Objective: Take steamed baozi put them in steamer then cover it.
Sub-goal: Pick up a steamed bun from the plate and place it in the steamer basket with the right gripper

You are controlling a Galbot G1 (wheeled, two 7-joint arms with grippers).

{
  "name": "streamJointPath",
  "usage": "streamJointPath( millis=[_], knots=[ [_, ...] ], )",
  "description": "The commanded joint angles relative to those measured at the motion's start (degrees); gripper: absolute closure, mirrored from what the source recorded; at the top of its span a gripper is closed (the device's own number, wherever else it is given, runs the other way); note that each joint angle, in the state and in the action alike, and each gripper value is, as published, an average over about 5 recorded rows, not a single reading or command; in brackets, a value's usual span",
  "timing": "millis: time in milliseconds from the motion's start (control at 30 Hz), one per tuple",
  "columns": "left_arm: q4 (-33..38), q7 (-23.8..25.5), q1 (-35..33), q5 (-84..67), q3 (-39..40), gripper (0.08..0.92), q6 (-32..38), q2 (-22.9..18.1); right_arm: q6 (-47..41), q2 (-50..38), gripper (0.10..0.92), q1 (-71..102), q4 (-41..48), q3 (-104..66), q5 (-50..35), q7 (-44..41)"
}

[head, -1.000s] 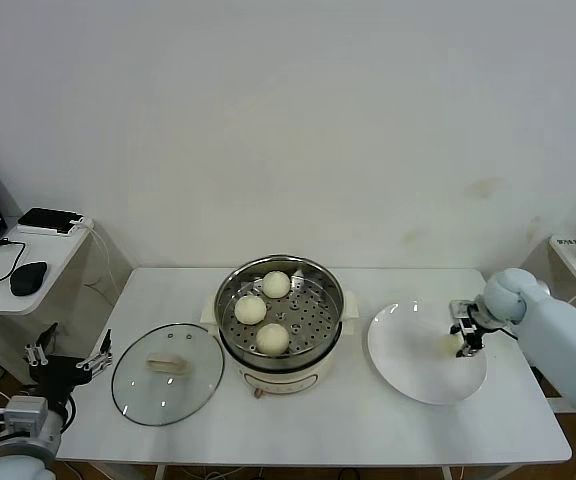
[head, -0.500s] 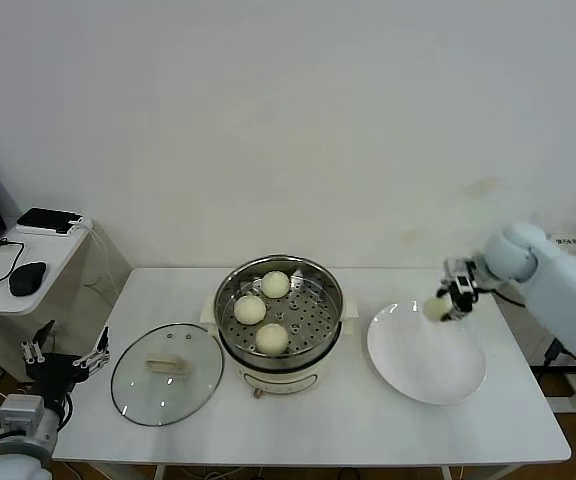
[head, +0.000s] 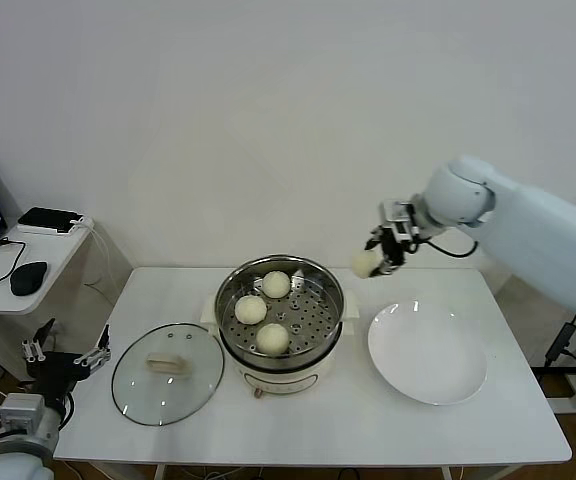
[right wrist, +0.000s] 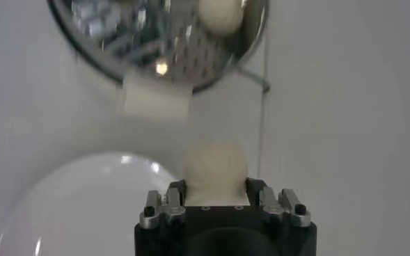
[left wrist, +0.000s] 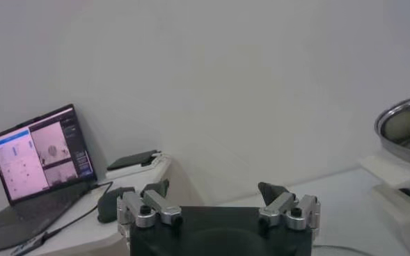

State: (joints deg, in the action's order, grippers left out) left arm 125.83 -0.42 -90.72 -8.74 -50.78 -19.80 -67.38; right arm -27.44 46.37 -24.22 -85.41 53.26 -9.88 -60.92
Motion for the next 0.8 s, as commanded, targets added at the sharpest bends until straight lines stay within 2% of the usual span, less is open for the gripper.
streamJointPath(
  millis=[33,167,800],
  knots=[
    [0.54,-0.01,-0.1,0.09,-0.21,0.177,-0.02,-0.1,-7.71,7.69,0.474,-5.29,-2.82,7.83,-13.75,7.03],
    [0.9,0.0,-0.09,0.12,-0.58,0.177,-0.02,-0.1,-9.15,10.2,0.474,-1.97,-0.88,7.93,-14.89,8.8],
    [0.57,0.07,-0.19,0.01,-1.56,0.177,0.14,-0.1,-9.83,15.05,0.47,5.26,6.27,8.92,-2.64,8.84]
  ],
)
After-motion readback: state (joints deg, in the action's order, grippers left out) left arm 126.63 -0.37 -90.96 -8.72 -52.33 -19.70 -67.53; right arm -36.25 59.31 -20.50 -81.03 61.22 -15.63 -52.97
